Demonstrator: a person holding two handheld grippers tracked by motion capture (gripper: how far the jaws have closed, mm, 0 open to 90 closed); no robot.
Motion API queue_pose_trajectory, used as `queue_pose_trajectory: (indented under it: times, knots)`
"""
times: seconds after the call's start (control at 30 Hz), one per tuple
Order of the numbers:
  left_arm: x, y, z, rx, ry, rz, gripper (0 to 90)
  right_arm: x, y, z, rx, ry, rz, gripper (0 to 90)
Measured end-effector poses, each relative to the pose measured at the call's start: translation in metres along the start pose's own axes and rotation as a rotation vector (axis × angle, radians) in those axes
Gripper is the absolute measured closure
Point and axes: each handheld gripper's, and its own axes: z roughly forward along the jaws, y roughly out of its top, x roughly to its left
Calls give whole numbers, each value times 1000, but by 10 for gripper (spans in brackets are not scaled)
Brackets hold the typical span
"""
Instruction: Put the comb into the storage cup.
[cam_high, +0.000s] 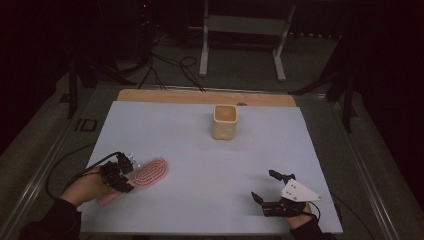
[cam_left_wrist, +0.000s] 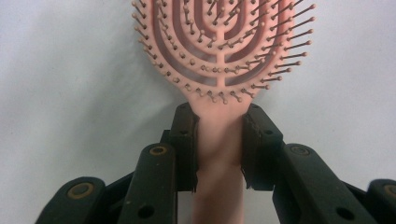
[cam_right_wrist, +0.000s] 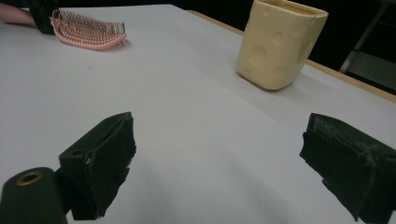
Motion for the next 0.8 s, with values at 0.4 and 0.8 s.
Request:
queue_pose_trajectory:
  times: [0.4,0.8]
  knots:
    - [-4,4,-14,-137,-4,-28,699,0,0,0,0,0,0,93]
    - [-9,15,-23,-231,-5,-31,700,0,0,0,0,-3,3,93]
